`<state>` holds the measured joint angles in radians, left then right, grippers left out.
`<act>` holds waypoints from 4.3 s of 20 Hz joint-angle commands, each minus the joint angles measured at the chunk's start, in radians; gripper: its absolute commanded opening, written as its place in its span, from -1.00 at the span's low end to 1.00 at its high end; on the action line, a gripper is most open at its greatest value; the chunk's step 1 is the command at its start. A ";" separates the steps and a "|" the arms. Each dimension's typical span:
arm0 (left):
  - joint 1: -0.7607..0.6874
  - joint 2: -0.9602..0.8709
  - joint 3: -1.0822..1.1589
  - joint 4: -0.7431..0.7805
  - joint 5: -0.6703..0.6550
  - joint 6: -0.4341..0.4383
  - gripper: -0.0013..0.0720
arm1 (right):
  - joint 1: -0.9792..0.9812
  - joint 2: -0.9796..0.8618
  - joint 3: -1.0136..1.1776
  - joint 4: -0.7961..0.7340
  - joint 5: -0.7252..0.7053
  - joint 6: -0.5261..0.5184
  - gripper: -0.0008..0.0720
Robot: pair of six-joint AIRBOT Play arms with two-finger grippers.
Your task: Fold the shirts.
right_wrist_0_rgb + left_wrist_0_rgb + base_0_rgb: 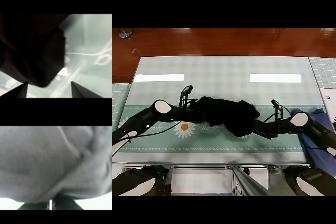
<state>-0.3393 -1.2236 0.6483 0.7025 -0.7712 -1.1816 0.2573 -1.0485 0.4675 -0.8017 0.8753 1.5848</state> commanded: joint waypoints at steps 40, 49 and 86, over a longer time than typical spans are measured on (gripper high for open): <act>0.146 0.562 0.157 0.605 -0.743 -0.272 -0.89 | -0.037 0.393 0.594 -0.487 0.475 0.095 -0.89; 0.146 0.042 0.297 0.534 -0.245 -0.272 -0.73 | -0.164 -0.221 0.760 -0.396 0.139 0.088 -0.89; 0.422 0.109 -0.034 -0.165 -0.389 0.108 -0.89 | -0.592 -0.154 0.157 -0.040 0.170 -0.213 0.72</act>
<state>0.0837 -1.1133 0.5884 0.5423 -1.1519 -1.0790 -0.3340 -1.1168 0.5663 -0.9039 1.0695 1.3964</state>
